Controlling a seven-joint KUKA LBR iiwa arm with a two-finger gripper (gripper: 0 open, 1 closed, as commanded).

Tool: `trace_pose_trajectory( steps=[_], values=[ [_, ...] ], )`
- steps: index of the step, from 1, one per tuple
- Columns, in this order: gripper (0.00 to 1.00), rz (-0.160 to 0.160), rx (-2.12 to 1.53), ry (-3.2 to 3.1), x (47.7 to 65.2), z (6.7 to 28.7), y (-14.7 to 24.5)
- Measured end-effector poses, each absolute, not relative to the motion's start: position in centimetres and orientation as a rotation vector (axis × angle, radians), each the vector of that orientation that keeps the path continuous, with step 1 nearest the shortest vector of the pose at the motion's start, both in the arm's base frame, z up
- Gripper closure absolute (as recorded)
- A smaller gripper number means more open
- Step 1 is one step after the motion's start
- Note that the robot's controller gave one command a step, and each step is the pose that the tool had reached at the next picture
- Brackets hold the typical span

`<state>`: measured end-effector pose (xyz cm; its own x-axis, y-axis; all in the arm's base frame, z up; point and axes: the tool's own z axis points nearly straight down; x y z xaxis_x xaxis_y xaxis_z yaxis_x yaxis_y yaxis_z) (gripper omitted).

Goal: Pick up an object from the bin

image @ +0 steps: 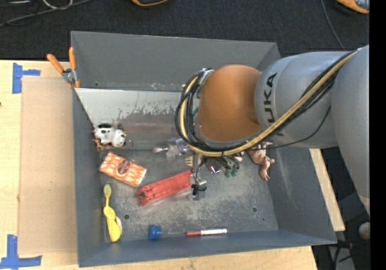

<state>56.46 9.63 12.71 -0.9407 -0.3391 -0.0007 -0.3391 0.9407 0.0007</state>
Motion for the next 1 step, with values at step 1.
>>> trace_pose_trajectory(
  steps=[1],
  values=[
    [0.0, 0.002, -0.616, 3.084, 58.09, 6.61, 10.18]
  ],
)
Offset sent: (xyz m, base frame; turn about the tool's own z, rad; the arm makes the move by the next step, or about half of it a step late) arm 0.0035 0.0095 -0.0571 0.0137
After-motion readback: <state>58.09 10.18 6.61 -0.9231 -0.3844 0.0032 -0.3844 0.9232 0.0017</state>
